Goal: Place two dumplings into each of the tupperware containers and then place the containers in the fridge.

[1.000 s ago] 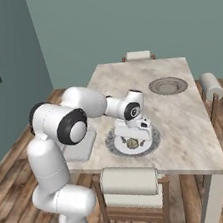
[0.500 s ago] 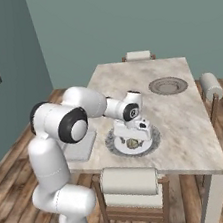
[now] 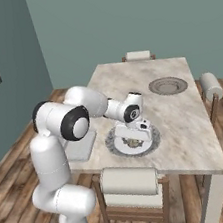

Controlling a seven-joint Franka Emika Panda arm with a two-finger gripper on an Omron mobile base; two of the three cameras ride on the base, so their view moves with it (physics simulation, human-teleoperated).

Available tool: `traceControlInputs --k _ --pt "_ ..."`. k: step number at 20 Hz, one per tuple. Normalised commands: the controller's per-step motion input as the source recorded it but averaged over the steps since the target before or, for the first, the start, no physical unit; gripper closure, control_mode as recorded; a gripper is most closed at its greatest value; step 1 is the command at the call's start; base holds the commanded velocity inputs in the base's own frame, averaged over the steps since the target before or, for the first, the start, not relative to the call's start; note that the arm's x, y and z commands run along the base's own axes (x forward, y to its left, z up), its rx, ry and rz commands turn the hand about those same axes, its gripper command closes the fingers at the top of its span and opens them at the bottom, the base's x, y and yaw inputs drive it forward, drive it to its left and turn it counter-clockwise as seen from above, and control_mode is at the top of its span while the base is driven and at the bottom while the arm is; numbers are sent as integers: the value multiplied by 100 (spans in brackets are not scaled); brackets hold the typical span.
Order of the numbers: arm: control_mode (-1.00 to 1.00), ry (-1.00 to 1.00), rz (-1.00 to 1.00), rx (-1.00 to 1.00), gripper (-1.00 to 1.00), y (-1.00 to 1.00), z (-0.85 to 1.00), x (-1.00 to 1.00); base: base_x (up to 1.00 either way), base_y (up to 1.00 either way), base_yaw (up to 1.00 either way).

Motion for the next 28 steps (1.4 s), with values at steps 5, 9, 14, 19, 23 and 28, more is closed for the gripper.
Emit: traceControlInputs --k 5,9,14,19,23,28 --pt "-100 0 0 0 100 2 0 -9 0 0 0" --pt "-100 -9 0 0 100 89 42 -39 0 0 0" --pt "-100 -3 0 -1 100 100 100 -40 0 0 0" --pt "-100 0 8 -8 100 100 63 -6 0 0 0" --pt "-100 3 16 -4 100 100 23 11 0 0 0" --pt "-100 0 8 -3 100 47 -32 54 0 0 0"
